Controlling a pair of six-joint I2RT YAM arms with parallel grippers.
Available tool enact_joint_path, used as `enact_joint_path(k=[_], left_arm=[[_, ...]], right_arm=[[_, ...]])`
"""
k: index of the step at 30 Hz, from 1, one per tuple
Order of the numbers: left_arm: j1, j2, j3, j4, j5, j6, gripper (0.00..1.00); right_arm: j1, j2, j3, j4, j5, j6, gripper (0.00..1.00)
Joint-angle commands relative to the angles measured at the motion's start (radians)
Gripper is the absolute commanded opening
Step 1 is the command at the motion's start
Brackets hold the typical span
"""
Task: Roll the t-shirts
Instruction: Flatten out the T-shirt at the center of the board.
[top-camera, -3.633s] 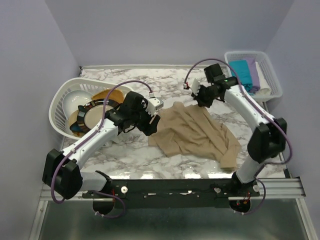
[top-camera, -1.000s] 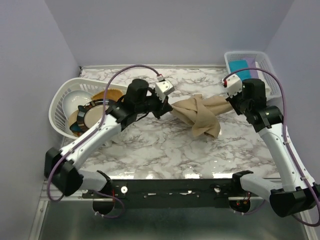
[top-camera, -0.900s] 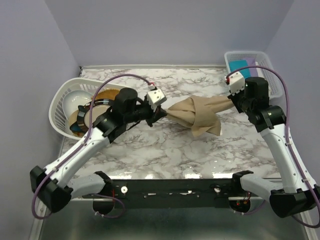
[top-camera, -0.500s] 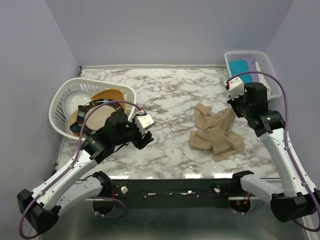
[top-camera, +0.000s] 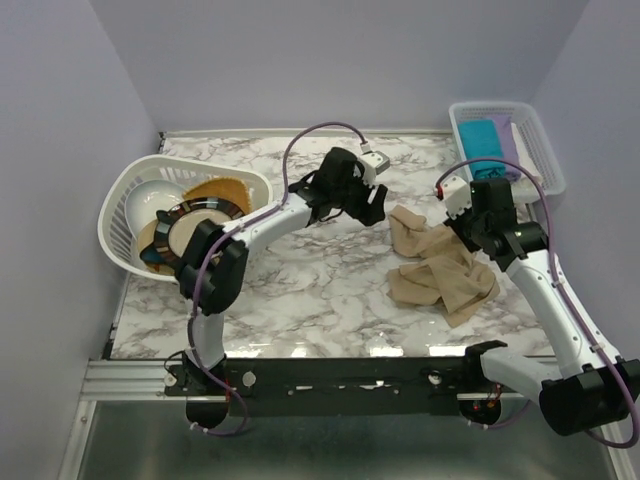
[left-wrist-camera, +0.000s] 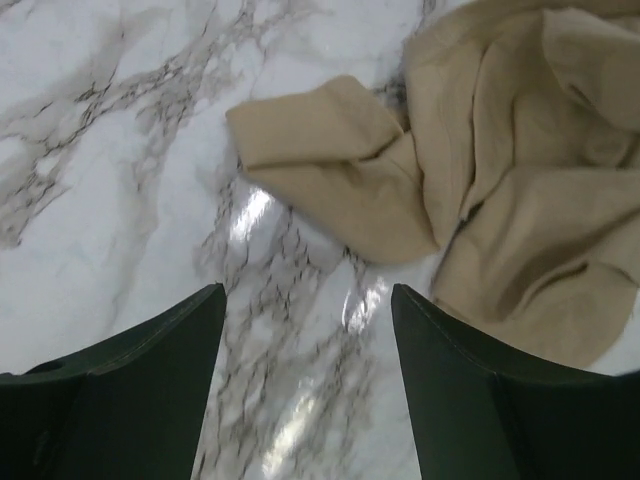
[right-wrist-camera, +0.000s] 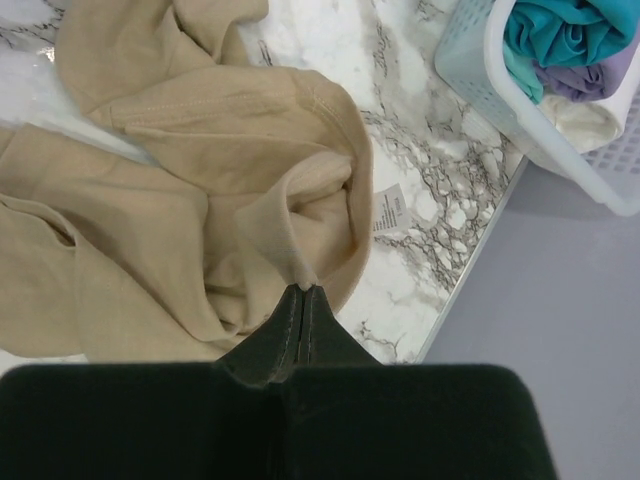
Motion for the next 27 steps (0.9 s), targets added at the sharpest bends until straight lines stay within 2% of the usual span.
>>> enact_joint_path(k=[1, 8, 13, 19, 22, 25, 26, 27], left_arm=[[0.001, 0.332, 0.342, -0.016, 0.069, -0.211, 0.78], [-0.027, 0.506, 0.459, 0.148, 0.162, -0.442, 0.86], [-0.064, 0.566, 0.477, 0.159, 0.155, -0.530, 0.87], [-0.116, 0.624, 0.511, 0.124, 0.035, -0.561, 0.85], [-0.136, 0.668, 0.552, 0.088, -0.058, -0.570, 0.81], [-0.139, 0.701, 0.578, 0.091, -0.095, -0.568, 0.66], [-0.140, 0.704, 0.580, 0.088, -0.104, -0.567, 0.55], [-0.136, 0.702, 0.582, 0.088, -0.111, -0.565, 0.52]], right_arm=[[-0.014, -0.022, -0.008, -0.019, 0.004, -0.006, 0.01], [-0.022, -0.051, -0.015, -0.038, -0.022, 0.035, 0.00], [-0.035, -0.057, -0.018, -0.021, -0.026, 0.052, 0.01], [-0.043, -0.051, -0.016, -0.019, -0.048, 0.063, 0.00], [-0.046, -0.048, -0.004, -0.027, -0.054, 0.069, 0.00], [-0.048, -0.051, 0.005, -0.039, -0.064, 0.078, 0.00], [-0.049, -0.052, 0.004, -0.042, -0.066, 0.078, 0.01], [-0.048, -0.055, 0.001, -0.045, -0.068, 0.081, 0.00]])
